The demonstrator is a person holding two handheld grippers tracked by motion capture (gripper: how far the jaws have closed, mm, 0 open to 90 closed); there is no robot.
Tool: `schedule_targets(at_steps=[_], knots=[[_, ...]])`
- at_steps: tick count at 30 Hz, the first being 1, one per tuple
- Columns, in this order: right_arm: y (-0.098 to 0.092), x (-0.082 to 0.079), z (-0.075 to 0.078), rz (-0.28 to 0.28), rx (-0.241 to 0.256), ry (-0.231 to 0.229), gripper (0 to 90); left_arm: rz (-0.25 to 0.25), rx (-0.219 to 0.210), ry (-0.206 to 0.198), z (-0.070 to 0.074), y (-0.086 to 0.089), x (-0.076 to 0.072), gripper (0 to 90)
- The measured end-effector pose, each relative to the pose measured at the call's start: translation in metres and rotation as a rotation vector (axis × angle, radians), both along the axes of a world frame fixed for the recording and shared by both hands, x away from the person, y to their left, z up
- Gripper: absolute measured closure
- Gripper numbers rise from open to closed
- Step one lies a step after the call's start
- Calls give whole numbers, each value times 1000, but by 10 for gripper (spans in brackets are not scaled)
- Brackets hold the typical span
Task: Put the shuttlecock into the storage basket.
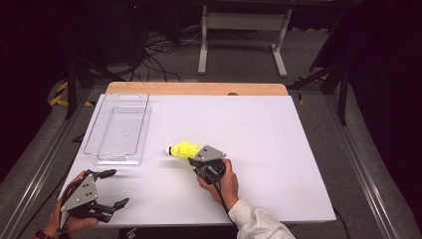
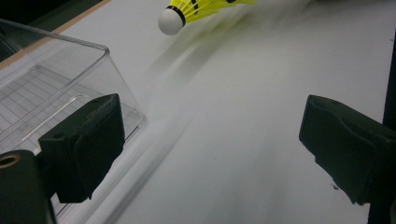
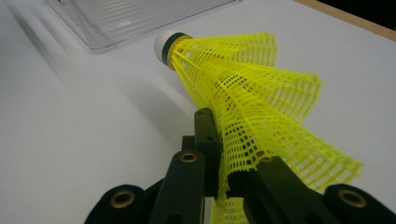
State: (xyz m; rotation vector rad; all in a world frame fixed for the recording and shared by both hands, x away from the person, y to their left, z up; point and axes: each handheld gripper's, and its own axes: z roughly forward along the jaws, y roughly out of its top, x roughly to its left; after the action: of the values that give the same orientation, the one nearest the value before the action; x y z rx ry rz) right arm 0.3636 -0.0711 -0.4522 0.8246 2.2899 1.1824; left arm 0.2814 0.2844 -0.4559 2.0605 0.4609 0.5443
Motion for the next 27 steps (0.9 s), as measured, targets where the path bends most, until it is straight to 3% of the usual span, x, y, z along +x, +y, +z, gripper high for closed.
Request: schedule_targets(at_steps=[4, 27], knots=[[-3, -1, 1, 0, -2, -3, 883, -5, 16, -2, 0, -3, -1, 80], [-11, -8, 16, -6, 24, -44, 883, -13, 13, -11, 1, -4, -1, 81]])
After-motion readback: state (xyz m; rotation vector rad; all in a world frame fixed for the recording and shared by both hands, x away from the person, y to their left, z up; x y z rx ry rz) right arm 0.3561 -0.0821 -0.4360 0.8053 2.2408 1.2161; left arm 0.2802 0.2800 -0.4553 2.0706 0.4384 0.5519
